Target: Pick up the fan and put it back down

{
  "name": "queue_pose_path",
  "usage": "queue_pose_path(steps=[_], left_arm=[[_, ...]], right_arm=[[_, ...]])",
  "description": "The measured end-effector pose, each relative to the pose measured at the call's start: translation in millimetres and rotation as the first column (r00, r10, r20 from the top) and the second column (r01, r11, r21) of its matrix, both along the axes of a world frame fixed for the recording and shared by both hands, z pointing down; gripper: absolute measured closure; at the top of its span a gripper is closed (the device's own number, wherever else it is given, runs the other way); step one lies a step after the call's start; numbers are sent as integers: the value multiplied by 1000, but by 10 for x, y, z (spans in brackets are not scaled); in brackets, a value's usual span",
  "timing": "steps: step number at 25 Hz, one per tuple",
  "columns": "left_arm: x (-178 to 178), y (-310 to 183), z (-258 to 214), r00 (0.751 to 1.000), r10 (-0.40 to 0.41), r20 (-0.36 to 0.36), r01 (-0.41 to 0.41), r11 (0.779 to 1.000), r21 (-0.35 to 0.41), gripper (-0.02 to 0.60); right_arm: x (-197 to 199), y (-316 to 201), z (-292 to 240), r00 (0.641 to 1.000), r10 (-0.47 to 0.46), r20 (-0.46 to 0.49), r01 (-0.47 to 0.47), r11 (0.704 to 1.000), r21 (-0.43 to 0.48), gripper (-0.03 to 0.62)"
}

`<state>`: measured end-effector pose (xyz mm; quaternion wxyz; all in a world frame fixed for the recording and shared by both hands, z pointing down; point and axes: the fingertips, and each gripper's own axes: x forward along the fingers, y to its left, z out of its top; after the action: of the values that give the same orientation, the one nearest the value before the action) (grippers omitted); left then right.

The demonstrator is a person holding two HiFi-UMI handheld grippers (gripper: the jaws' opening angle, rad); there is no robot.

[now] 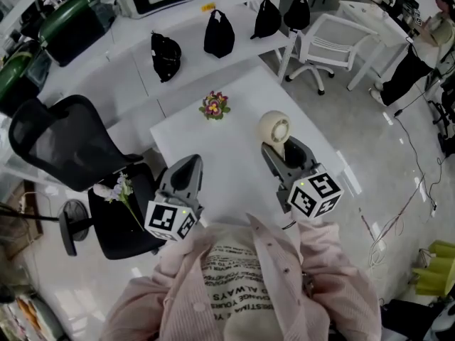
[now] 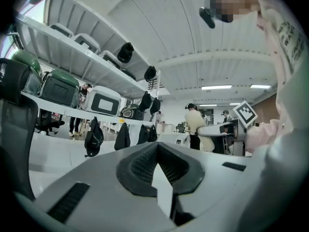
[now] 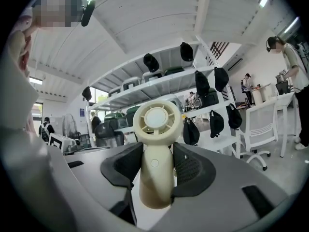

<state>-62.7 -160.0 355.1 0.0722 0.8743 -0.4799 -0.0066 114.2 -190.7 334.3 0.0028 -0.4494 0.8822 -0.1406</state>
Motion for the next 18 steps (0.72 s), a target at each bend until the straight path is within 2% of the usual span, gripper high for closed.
queue_pose_path(steps=[9,18], left_arm=[[-155,19,-257,999,-37,32,35,997,70,580],[-177,19,-270,998,-45,40,42,996,72,580]], right_arm=[[60,57,-306,1000,9,29,-12,996,84,408],[98,103,-328,999,23,38,-26,994,102,408]])
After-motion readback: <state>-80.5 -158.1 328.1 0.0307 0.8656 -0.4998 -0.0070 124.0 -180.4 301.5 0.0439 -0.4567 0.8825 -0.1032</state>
